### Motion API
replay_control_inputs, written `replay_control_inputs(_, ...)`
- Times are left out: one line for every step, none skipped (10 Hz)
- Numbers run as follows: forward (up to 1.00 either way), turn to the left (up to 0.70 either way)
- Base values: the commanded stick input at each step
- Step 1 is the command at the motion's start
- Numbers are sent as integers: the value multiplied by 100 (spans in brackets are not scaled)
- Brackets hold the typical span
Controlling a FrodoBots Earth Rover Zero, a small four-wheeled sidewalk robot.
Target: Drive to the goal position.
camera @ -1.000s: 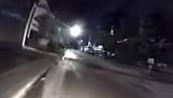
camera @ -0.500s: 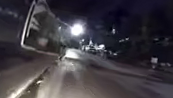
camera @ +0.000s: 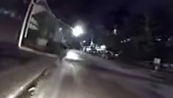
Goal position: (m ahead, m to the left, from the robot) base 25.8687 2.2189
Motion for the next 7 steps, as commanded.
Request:
replay_control_inputs(50,0)
replay_control_inputs(50,0)
replay_control_inputs(50,0)
replay_control_inputs(50,0)
replay_control_inputs(50,0)
replay_control_inputs(50,0)
replay_control_inputs(50,0)
